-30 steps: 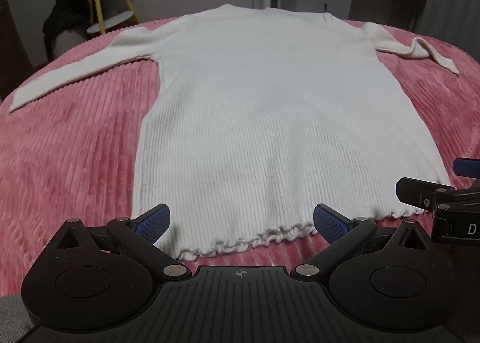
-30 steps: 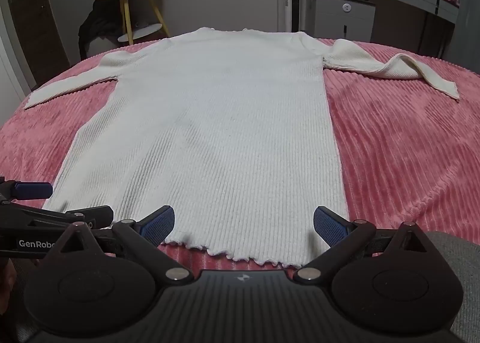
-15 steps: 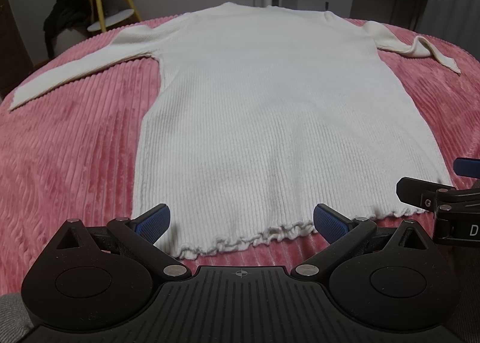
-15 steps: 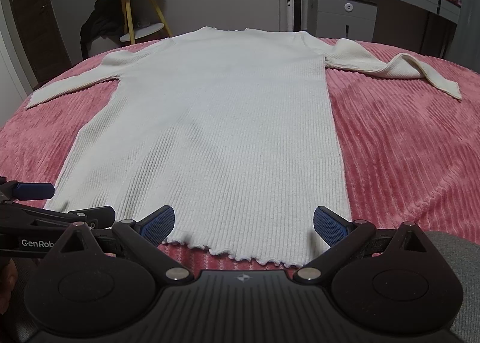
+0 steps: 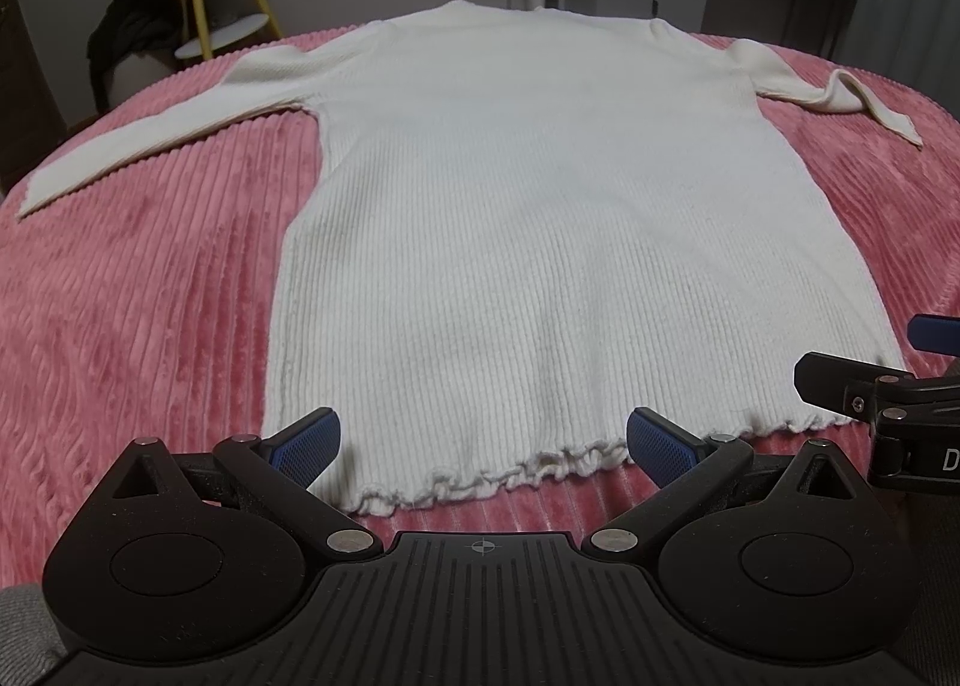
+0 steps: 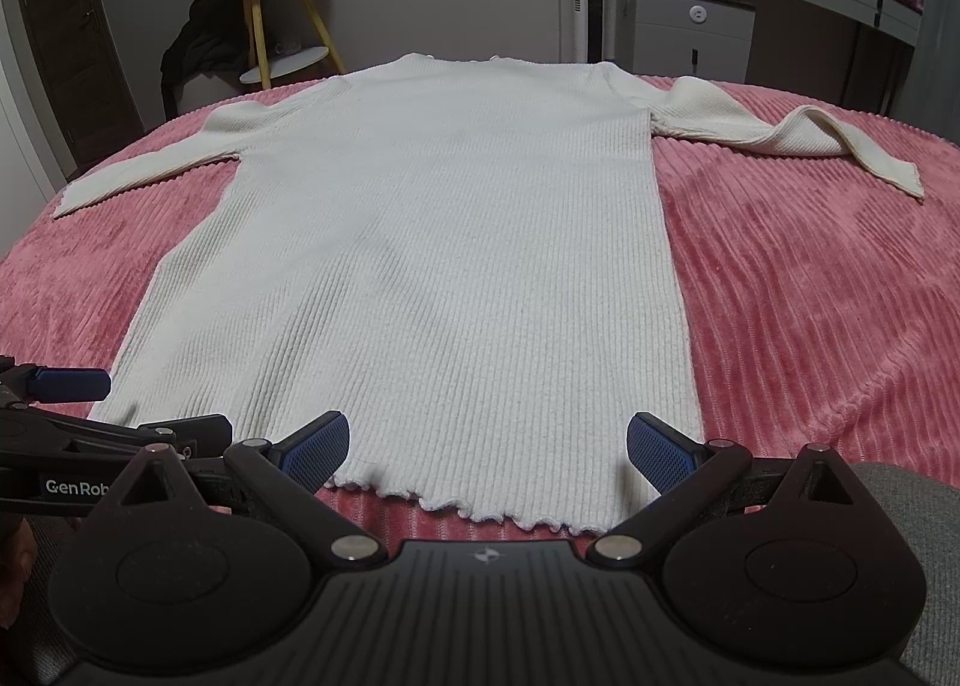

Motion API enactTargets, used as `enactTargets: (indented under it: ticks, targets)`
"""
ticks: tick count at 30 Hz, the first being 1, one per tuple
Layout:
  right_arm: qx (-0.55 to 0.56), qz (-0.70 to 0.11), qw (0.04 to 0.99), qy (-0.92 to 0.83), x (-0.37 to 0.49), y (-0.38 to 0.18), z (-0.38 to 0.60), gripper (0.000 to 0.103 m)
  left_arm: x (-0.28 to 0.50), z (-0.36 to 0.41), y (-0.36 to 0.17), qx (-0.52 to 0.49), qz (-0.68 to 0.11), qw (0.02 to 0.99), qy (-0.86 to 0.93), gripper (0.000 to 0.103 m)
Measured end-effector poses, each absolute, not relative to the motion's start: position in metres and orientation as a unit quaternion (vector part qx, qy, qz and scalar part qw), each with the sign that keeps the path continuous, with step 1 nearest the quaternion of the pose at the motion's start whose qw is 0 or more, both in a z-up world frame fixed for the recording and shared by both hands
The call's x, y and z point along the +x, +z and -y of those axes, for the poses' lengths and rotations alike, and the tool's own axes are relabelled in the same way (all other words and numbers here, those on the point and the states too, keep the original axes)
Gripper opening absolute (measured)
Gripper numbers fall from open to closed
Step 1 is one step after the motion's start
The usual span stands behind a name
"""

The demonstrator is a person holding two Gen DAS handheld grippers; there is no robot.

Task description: Fold small clothes

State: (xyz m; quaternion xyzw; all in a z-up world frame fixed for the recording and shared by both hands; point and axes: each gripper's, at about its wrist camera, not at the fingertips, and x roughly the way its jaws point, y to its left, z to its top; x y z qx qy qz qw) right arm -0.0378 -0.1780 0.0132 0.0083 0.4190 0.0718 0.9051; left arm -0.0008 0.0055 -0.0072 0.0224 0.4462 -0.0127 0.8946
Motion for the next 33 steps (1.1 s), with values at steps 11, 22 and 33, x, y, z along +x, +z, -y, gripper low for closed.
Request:
enactTargets:
  ticks: [11,22,33]
  targets:
    - [0.009,-0.419,0.905,0.073,-0.0377,0.0127,0.178,0.099,-0.004,-0.007,-0.0116,0.022,-0.447,0.894,-0.012,0.103]
    - [0.01,-0.418,0.905,0.073,-0.0379,0.0124,0.1777,0.099,-0.0024,-0.0067,-0.0121,0.022,-0.45,0.893,-0.012,0.103]
    - [0.012,-0.418,0.905,0.075,-0.0377,0.0127,0.1787,0.099,-0.0035,-0.0066,-0.0121,0.021,-0.453,0.891,-0.012,0.103]
